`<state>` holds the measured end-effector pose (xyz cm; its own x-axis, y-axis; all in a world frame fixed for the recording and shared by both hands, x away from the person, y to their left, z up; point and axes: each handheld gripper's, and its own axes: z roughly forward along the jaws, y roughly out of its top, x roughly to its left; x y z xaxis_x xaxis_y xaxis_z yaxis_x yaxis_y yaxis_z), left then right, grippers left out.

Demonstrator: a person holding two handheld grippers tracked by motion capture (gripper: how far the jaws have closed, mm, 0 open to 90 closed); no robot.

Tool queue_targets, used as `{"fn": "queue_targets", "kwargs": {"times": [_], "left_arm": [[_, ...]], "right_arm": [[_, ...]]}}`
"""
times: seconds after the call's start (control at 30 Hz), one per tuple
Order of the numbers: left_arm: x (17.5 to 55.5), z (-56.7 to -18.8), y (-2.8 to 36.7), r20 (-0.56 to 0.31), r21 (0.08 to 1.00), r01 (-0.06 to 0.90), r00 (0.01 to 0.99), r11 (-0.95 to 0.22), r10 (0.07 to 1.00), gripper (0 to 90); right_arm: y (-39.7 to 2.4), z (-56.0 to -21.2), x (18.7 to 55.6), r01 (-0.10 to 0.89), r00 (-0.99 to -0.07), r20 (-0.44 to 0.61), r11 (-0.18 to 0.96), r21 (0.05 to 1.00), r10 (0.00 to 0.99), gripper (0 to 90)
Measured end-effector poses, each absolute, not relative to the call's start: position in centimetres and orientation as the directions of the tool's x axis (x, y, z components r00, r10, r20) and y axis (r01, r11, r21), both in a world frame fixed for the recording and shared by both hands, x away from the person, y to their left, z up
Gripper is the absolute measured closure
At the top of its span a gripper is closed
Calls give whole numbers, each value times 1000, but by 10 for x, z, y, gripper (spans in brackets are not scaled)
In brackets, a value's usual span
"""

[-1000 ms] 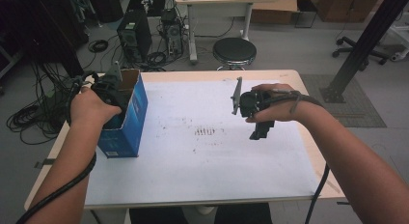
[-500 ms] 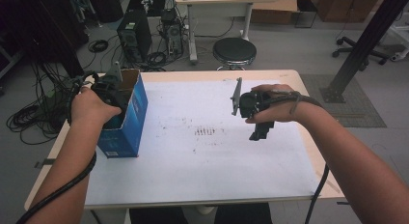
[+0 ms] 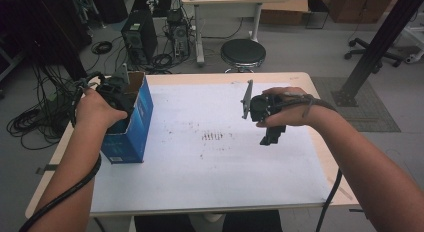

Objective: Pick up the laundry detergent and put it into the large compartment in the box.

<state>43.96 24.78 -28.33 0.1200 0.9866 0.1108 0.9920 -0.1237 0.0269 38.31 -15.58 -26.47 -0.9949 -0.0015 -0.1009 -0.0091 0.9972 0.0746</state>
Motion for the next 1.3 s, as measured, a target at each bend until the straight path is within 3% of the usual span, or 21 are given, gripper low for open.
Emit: {"fn": "queue_targets", "kwargs": {"times": [0.8,1.03,1.13,1.3], "left_arm": [[431,-253,247,133,92,987,115,-128,984,220],[428,-245,245,160,106,981,147,-165,976,154],[427,-242,243,200,108,978,154,-178,968,68],[425,-234,239,201,127,970,178,-206,963,63]], "right_arm": [[-157,-266,384,-10,-995,-101,997,82,-1,69],[-157,-265,383,-11,-995,-104,996,86,-2,70],[-157,-264,383,-13,-994,-105,996,83,-5,69],[-156,-264,383,-13,-995,-105,997,82,-4,70]]}}
